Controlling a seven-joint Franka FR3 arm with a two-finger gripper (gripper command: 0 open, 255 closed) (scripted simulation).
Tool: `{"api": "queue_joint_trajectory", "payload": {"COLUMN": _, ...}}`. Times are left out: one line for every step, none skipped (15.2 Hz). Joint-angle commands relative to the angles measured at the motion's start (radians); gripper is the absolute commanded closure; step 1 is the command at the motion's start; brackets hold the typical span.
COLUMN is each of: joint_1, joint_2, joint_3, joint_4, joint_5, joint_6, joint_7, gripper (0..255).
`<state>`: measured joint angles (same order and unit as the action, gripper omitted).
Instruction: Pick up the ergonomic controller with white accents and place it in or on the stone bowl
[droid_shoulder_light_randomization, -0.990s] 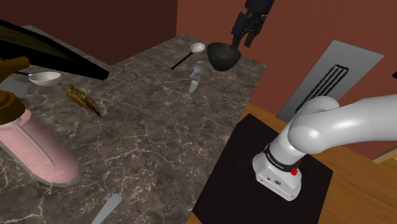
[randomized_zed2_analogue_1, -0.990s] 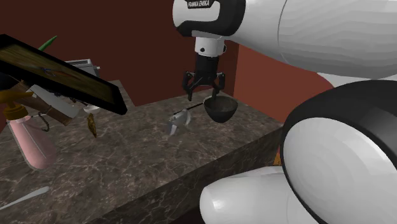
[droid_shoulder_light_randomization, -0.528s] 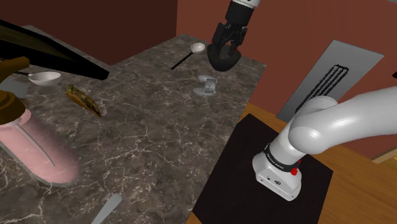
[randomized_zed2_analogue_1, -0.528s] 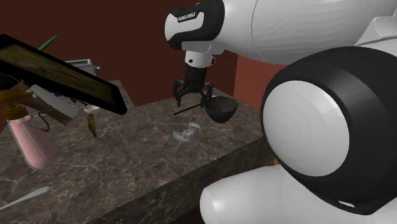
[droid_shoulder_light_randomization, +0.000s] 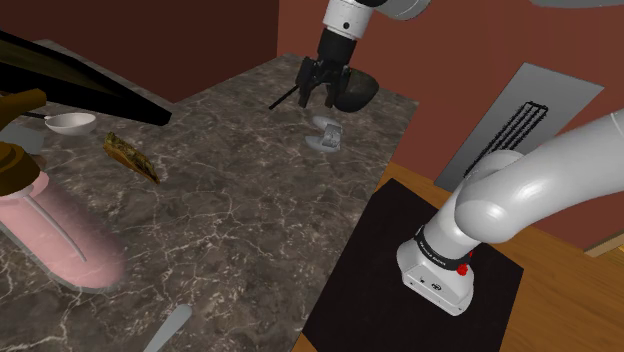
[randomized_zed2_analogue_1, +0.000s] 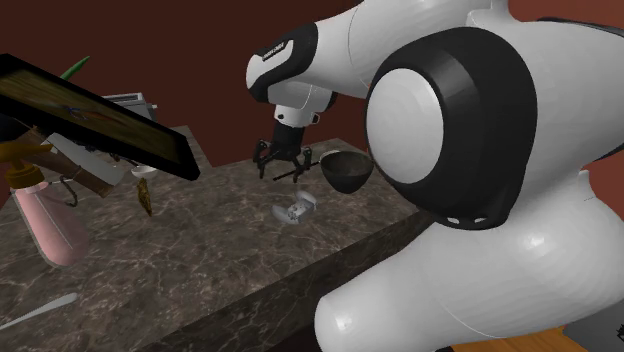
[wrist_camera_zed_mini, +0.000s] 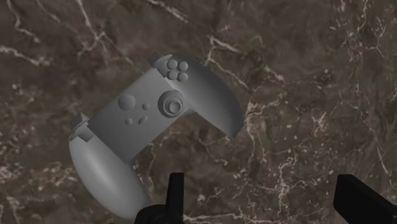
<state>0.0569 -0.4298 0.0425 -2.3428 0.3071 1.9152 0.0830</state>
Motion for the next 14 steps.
{"api": "queue_joint_trajectory", "payload": {"joint_1": 0.004, "joint_2": 0.011, "joint_3": 0.006, "joint_4": -0.013, "joint_5": 0.009, "joint_6": 0.026, "joint_7": 0.002, "gripper": 0}}
{"api": "queue_joint_trajectory", "payload": {"joint_1": 0.006, "joint_2": 0.014, "joint_3": 0.008, "joint_4": -0.024, "joint_5": 0.012, "joint_6": 0.040, "joint_7": 0.002, "gripper": 0}}
{"api": "queue_joint_trajectory", "payload": {"joint_1": 0.008, "joint_2": 0.017, "joint_3": 0.011, "joint_4": -0.034, "joint_5": 0.015, "joint_6": 0.053, "joint_7": 0.001, "gripper": 0}}
{"api": "queue_joint_trajectory", "payload": {"joint_1": 0.009, "joint_2": 0.020, "joint_3": 0.014, "joint_4": -0.044, "joint_5": 0.018, "joint_6": 0.067, "joint_7": 0.000, "gripper": 0}}
{"api": "queue_joint_trajectory", "payload": {"joint_1": 0.011, "joint_2": 0.024, "joint_3": 0.016, "joint_4": -0.054, "joint_5": 0.020, "joint_6": 0.081, "joint_7": -0.002, "gripper": 0}}
{"api": "queue_joint_trajectory", "payload": {"joint_1": 0.014, "joint_2": 0.031, "joint_3": 0.020, "joint_4": -0.069, "joint_5": 0.025, "joint_6": 0.103, "joint_7": -0.003, "gripper": 0}}
{"api": "queue_joint_trajectory", "payload": {"joint_1": 0.014, "joint_2": 0.031, "joint_3": 0.020, "joint_4": -0.069, "joint_5": 0.025, "joint_6": 0.103, "joint_7": -0.003, "gripper": 0}}
{"api": "queue_joint_trajectory", "payload": {"joint_1": 0.014, "joint_2": 0.031, "joint_3": 0.020, "joint_4": -0.069, "joint_5": 0.025, "joint_6": 0.103, "joint_7": -0.003, "gripper": 0}}
{"api": "queue_joint_trajectory", "payload": {"joint_1": 0.014, "joint_2": 0.031, "joint_3": 0.020, "joint_4": -0.069, "joint_5": 0.025, "joint_6": 0.103, "joint_7": -0.003, "gripper": 0}}
{"api": "queue_joint_trajectory", "payload": {"joint_1": 0.014, "joint_2": 0.031, "joint_3": 0.020, "joint_4": -0.069, "joint_5": 0.025, "joint_6": 0.103, "joint_7": -0.003, "gripper": 0}}
{"api": "queue_joint_trajectory", "payload": {"joint_1": 0.014, "joint_2": 0.031, "joint_3": 0.020, "joint_4": -0.069, "joint_5": 0.025, "joint_6": 0.103, "joint_7": -0.003, "gripper": 0}}
{"api": "queue_joint_trajectory", "payload": {"joint_1": 0.014, "joint_2": 0.031, "joint_3": 0.020, "joint_4": -0.069, "joint_5": 0.025, "joint_6": 0.103, "joint_7": -0.003, "gripper": 0}}
{"api": "queue_joint_trajectory", "payload": {"joint_1": 0.014, "joint_2": 0.031, "joint_3": 0.020, "joint_4": -0.069, "joint_5": 0.025, "joint_6": 0.103, "joint_7": -0.003, "gripper": 0}}
{"api": "queue_joint_trajectory", "payload": {"joint_1": 0.014, "joint_2": 0.031, "joint_3": 0.020, "joint_4": -0.068, "joint_5": 0.025, "joint_6": 0.103, "joint_7": -0.003, "gripper": 0}}
